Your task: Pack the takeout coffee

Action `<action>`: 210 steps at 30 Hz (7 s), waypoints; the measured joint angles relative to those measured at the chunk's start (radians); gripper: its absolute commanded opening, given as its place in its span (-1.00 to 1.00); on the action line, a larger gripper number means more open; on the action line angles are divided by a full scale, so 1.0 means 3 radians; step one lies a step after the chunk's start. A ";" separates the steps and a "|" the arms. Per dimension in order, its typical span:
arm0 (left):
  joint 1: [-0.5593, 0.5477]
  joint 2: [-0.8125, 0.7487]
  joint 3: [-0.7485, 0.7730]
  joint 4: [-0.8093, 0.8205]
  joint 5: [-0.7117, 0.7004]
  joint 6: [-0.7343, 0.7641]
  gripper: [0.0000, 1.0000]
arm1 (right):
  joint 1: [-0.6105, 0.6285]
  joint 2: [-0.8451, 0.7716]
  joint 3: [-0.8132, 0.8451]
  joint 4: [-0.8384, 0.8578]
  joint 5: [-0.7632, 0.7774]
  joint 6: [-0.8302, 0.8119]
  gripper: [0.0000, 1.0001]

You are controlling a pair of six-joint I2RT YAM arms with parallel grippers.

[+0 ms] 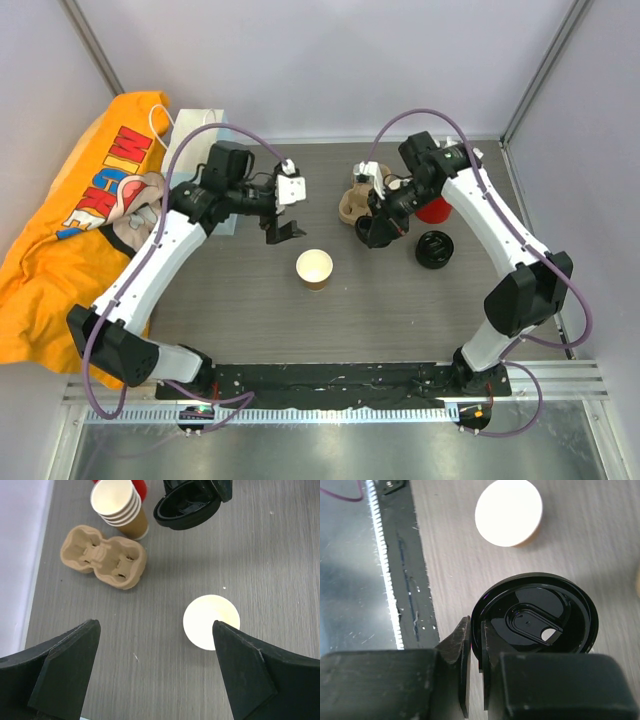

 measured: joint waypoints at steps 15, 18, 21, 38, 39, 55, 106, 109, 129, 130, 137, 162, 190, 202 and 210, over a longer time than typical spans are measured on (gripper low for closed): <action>-0.0198 -0.0094 0.0192 -0.0384 -0.0375 0.1053 0.99 | 0.0161 -0.0018 0.0094 -0.0047 -0.0167 0.0031 -0.74; -0.0295 -0.0388 -0.0228 -0.0111 -0.0336 0.1486 0.99 | 0.0161 -0.0097 0.0094 -0.0050 -0.0272 0.0019 -0.74; -0.0439 -0.0530 -0.0557 0.0117 -0.0188 0.1802 0.99 | 0.0161 -0.0261 0.0086 -0.0048 -0.0356 -0.0033 -0.74; -0.0979 0.0142 -0.0481 0.1466 0.0390 0.1291 0.99 | 0.0209 -0.0907 -0.0627 -0.0097 -0.0446 -0.0618 -0.79; -0.0988 0.0140 -0.0481 0.1478 0.0420 0.1289 0.99 | 0.0209 -0.0916 -0.0627 -0.0097 -0.0445 -0.0638 -0.79; -0.1040 0.0106 -0.0483 0.1045 0.0601 0.1746 0.62 | 0.0209 -0.1167 -0.0627 -0.0121 -0.0460 -0.0844 -0.81; -0.1307 0.0107 -0.0609 0.0851 0.0343 0.2467 -0.93 | 0.0206 -0.1167 -0.0565 -0.0132 -0.0498 -0.0862 -0.19; -0.1336 0.0107 -0.0614 0.0849 0.0285 0.2429 -1.00 | 0.0206 -0.1167 -0.0451 -0.0122 -0.0488 -0.0815 -0.03; -0.1428 0.0514 0.0790 -0.0135 -0.1205 -0.0238 -1.00 | 0.0029 -0.1830 -0.0423 0.0713 0.0922 0.0309 0.31; -0.1428 0.0502 0.0815 -0.0210 -0.1275 -0.0393 -1.00 | 0.0029 -0.1860 -0.0467 0.0769 0.0996 0.0337 0.31; -0.1425 0.0486 0.0814 -0.0718 -0.1546 -0.1356 -1.00 | 0.0029 -0.1909 -0.0650 0.0969 0.1263 0.0365 0.60; 0.0043 0.1896 0.1082 -0.0154 0.0881 -0.3953 -1.00 | 0.1080 -0.1164 -0.0786 0.1522 0.1352 -0.0041 0.28; 0.0037 0.1610 0.0462 0.0763 0.1390 -0.4813 -1.00 | 0.1125 -0.1059 -0.1143 0.1937 0.1380 -0.0402 -0.14; 0.0039 0.1598 0.0408 0.0874 0.1405 -0.4866 -1.00 | 0.1125 -0.1003 -0.1143 0.2042 0.1450 -0.0397 -0.33; 0.0045 0.1598 0.0354 0.1022 0.1447 -0.4994 -1.00 | 0.1125 -0.1005 -0.1183 0.2050 0.1456 -0.0409 -0.56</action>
